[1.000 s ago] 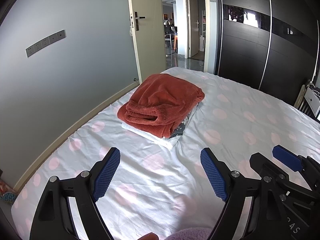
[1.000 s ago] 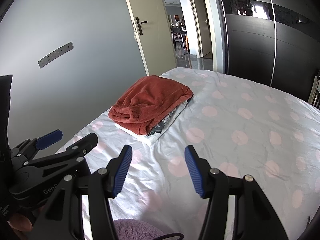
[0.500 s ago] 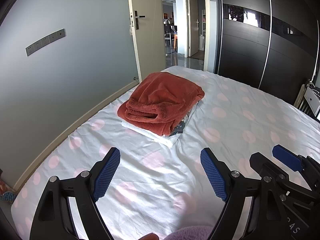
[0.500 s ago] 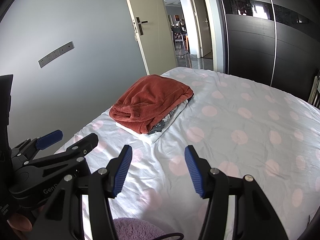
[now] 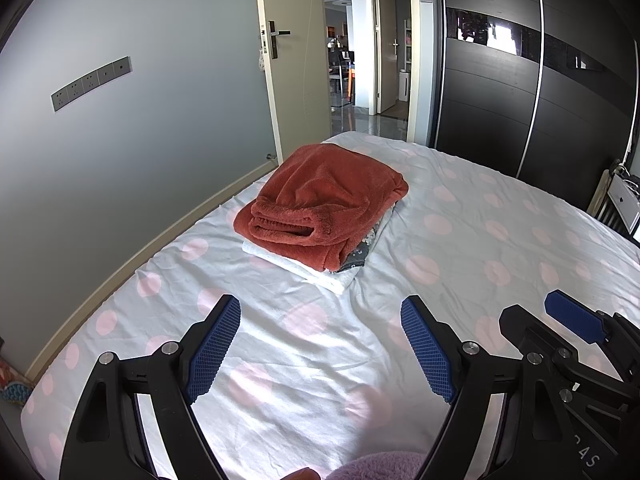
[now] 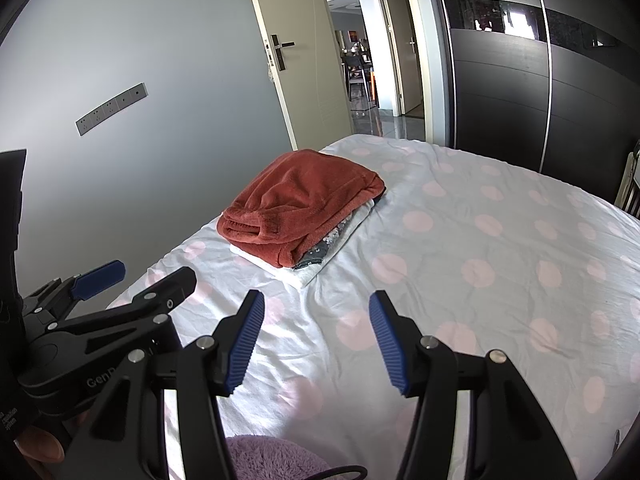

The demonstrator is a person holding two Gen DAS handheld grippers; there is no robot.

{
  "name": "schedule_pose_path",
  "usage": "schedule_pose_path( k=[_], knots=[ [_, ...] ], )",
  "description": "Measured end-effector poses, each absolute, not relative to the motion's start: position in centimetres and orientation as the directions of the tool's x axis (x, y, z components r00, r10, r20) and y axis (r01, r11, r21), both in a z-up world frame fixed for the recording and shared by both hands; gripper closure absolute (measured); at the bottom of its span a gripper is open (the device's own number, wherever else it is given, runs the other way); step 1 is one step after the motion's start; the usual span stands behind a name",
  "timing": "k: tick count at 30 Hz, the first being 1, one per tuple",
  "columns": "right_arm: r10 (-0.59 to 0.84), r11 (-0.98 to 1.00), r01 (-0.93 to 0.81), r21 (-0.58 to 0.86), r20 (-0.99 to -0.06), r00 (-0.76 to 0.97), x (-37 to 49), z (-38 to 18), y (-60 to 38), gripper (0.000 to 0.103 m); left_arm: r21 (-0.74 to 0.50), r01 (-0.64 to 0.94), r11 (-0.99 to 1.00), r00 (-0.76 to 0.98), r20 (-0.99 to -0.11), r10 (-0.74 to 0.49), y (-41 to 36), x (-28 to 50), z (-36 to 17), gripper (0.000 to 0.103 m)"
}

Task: Fold clothes

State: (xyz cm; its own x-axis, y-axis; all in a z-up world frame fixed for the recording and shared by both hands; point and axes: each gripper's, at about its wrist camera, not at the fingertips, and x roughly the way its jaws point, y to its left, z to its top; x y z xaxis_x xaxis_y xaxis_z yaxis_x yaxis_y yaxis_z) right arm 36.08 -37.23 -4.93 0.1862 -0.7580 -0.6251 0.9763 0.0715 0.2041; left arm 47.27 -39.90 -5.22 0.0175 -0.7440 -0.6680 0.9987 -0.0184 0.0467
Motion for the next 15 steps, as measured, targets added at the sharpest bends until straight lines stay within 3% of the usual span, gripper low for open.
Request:
schedule_pose_path(
  k=[15],
  knots=[
    [-0.755, 0.075, 0.976, 0.205, -0.627, 0.19, 35.91, -5.08, -37.27, 0.05, 0.052, 0.998, -0.017, 0.022, -0.667, -0.744, -39.84, 47.17, -5.26, 0.019]
  ],
)
